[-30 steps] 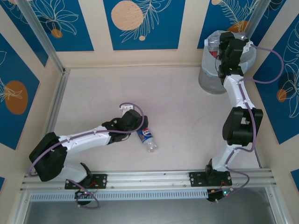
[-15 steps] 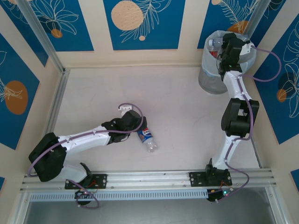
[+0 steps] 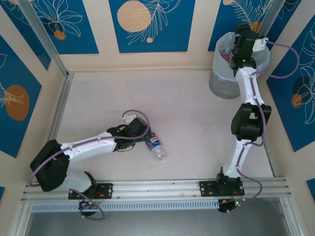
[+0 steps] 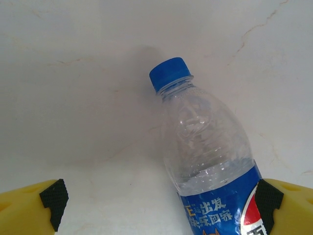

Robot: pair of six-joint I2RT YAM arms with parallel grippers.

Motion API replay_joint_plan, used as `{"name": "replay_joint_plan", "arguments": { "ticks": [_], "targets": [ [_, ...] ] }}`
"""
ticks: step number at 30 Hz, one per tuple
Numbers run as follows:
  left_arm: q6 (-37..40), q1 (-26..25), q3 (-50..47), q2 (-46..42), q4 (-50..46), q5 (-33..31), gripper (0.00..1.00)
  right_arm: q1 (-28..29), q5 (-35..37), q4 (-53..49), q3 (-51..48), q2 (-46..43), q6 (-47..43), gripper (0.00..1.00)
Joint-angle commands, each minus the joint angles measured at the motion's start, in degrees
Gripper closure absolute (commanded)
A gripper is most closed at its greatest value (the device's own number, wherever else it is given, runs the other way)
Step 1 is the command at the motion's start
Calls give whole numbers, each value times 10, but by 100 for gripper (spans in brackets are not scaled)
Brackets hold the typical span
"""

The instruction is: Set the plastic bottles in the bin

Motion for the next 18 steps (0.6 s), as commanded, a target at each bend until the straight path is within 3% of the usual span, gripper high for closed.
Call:
{"name": "replay_joint_plan", "arguments": {
  "ticks": [1,6,13,18],
  "targets": [
    [-10,-3,23,17,-25,22,1,3,19,-48,17,-21,5,0],
    [0,-10,42,41,-28,36,1,11,95,-184,59,-35,37,0],
    [2,-13,48,59,-25,43,1,15,98,-170,18,-83,3,0],
    [7,-14,61,83,-21,52,1,21,40,-102,-61,-144,-55,0]
  ]
}}
